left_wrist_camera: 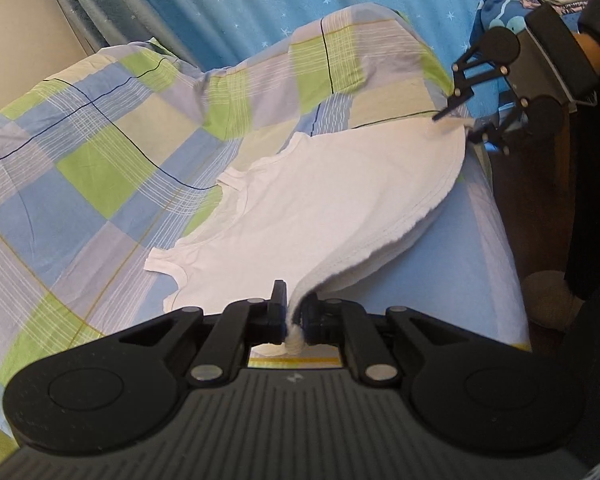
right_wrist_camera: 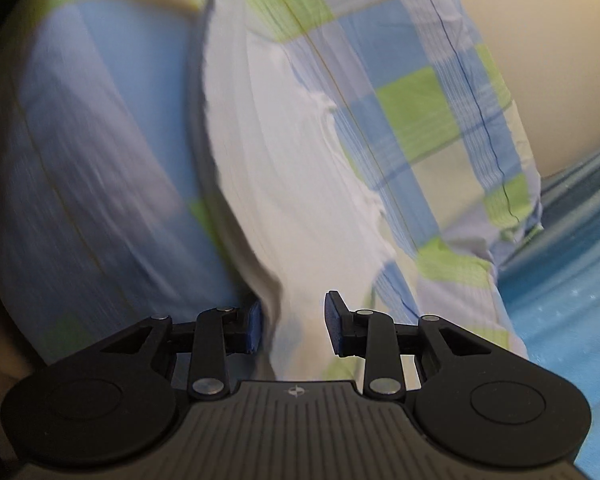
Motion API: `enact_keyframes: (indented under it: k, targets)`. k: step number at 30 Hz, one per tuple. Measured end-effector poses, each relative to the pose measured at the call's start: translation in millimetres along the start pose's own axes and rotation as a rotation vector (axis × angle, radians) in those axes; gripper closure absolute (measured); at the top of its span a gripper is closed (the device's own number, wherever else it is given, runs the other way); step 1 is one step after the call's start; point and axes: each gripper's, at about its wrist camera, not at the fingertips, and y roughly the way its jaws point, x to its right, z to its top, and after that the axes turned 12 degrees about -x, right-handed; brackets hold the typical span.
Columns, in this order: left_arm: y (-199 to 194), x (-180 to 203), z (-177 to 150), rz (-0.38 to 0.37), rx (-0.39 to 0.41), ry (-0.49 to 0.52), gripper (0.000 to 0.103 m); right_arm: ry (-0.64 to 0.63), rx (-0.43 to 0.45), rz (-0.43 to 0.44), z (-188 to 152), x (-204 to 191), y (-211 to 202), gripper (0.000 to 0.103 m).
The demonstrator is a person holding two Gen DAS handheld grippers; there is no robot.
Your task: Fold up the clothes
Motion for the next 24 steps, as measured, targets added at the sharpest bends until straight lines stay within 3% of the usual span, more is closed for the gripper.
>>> enact_keyframes:
  k: [4, 6, 7, 14, 21, 24]
  targets:
    - [2, 6, 1, 0.01, -0.016, 0.028, 0.097, -0.023, -0.001, 0.0, -12, 2, 5, 0.075]
    - [3, 8, 2, 0.016, -0.026, 0.038, 0.097, -0.026, -0.004, 0.02, -15, 3, 3, 0.089]
    - [3, 9, 2, 0.02, -0.031, 0.042, 0.097, -0.024, -0.01, 0.034, -16, 4, 2, 0.103]
    - [-30, 8, -6, 0.062, -0.04, -0.009, 0.098, 0.052, -0.003, 0.07, -18, 31, -50, 0.103]
    - [-111, 34, -19, -0.024, -0.055, -0.025, 0.098, 0.028, 0.01, 0.142, -24, 52, -143, 0.103]
    - [-126, 28, -15, -0.053, -0.068, -0.055, 0.098, -0.016, 0.009, 0.19, -19, 67, -160, 0.103]
